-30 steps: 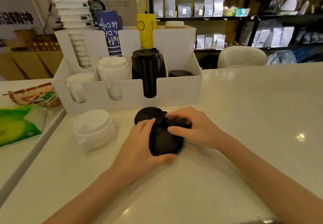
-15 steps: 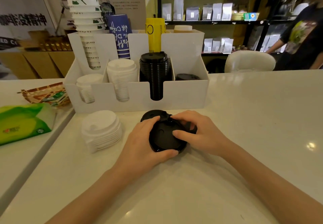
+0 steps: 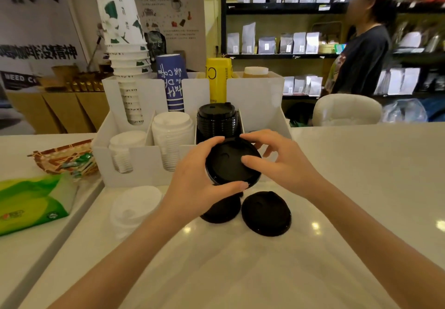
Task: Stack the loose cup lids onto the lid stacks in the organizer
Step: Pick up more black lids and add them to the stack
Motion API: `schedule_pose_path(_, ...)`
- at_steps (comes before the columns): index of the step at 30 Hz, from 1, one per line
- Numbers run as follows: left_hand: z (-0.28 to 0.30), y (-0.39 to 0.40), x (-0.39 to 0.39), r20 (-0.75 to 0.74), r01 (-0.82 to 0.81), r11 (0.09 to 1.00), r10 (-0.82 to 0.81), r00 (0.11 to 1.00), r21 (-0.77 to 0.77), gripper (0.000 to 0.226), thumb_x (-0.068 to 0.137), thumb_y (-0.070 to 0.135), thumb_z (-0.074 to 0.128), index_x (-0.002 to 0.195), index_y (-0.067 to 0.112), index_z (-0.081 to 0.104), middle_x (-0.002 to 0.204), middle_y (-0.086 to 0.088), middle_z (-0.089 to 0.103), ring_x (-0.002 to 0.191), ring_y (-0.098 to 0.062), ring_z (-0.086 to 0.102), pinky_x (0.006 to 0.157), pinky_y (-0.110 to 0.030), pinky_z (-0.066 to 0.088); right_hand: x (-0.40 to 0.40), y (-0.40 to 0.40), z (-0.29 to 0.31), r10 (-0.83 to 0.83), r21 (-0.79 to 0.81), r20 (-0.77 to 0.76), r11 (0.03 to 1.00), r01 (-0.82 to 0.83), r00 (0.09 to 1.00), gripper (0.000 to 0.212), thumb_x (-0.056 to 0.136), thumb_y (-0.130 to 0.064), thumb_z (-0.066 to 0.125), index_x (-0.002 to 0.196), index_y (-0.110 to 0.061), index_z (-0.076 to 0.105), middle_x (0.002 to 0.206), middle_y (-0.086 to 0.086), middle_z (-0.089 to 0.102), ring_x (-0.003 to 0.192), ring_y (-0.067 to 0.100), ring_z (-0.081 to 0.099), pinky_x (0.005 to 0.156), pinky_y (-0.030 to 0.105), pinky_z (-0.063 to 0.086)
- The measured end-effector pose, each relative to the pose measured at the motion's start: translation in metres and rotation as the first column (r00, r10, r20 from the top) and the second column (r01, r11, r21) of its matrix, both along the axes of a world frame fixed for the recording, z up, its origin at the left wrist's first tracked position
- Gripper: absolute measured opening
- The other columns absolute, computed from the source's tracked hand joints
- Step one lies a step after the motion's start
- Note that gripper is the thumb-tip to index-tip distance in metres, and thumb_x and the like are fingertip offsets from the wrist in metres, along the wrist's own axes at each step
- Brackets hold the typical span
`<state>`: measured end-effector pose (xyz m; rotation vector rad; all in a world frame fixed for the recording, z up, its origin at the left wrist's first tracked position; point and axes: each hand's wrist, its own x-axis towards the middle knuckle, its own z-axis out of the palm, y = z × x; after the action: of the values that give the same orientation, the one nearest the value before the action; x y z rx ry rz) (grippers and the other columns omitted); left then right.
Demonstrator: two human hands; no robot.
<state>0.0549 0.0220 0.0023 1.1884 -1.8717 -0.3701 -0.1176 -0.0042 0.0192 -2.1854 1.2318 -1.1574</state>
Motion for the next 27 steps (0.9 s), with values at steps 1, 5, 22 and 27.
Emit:
schedule_pose_path(1,0.007,-0.010,-0.001,-0.016,-0.005,1.000,0.005,1.000,-0.015,0.079,0.057,0.039,0.078,0.125,0.032,0.040,0.118,0.016,0.049,0.107,0.000,0.044,0.082,-0.005,0.036,0.000,-0.009,0.008,-0.004,-0.018,0.006,1.000,0.004,1.000,0.041,0.081,-0.023,0.061,0.121,-0.024,0.053,0.107,-0.011,0.054,0.092,0.002,0.048,0.075,0.011,0.039)
schedule_pose_path(5,0.018,-0.021,-0.004,-0.042,0.016,0.999,-0.017,0.999,-0.034,0.077,0.058,0.034,0.079,0.125,0.028,0.042,0.118,0.013,0.050,0.108,-0.002,0.045,0.085,-0.005,0.038,0.000,-0.020,0.016,-0.006,-0.041,0.038,0.999,0.008,0.999,0.040,0.081,-0.022,0.061,0.120,-0.022,0.054,0.106,-0.008,0.055,0.089,0.002,0.048,0.075,0.012,0.040)
schedule_pose_path(22,0.057,-0.112,0.017,-0.336,0.006,0.995,0.027,0.941,0.096,0.064,0.057,0.018,0.081,0.114,0.021,0.053,0.118,0.004,0.058,0.114,-0.008,0.051,0.094,-0.018,0.038,0.027,-0.098,0.034,0.007,0.044,0.249,0.999,-0.019,0.968,0.045,0.084,-0.028,0.056,0.127,-0.022,0.046,0.127,0.000,0.053,0.115,0.017,0.047,0.103,0.039,0.040)
schedule_pose_path(27,0.051,-0.119,0.020,-0.343,0.035,0.990,0.015,0.939,0.139,0.064,0.062,0.014,0.077,0.120,0.024,0.051,0.121,0.005,0.057,0.117,-0.010,0.050,0.099,-0.028,0.040,0.023,-0.105,0.019,0.025,0.063,0.197,0.997,-0.038,0.980,0.054,0.081,-0.033,0.060,0.130,-0.026,0.040,0.126,-0.008,0.047,0.116,0.010,0.041,0.098,0.027,0.035)
